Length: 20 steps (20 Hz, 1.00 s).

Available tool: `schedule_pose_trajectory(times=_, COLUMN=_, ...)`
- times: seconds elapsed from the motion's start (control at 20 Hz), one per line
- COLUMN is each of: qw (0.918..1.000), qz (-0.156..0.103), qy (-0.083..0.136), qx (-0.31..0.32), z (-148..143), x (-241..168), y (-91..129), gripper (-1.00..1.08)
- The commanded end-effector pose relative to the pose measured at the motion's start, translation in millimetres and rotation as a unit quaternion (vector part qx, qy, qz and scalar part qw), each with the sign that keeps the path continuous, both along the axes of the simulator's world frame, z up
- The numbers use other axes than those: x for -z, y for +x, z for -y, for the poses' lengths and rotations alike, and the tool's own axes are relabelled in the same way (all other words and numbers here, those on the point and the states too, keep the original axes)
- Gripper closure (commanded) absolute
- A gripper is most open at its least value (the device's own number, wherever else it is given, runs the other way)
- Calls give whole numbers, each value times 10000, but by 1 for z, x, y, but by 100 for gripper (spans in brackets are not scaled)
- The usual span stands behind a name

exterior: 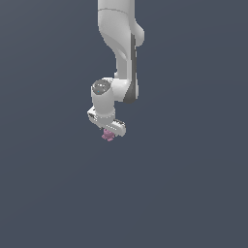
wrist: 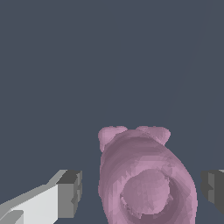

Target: Pick up the object and move it to a goal position.

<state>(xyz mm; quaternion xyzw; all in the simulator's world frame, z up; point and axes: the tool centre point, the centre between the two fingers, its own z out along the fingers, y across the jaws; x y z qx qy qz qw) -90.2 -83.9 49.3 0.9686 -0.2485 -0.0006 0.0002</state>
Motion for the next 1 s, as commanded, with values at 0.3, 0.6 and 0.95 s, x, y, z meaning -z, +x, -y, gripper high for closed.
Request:
schedule_pose_trajectory(times=0.3, qw=10000, qz=6, qy=0, qx=5, z=0, x=10, y=1, gripper=108)
schedule_pose_trajectory(times=0.6, qw=10000, qz=6, qy=0, qx=5, z=0, x=10, y=1, gripper=108)
schedule_pose_trajectory(times=0.95, qw=10000, qz=9, qy=4, qx=2, z=-8, x=4, y=2, gripper=108)
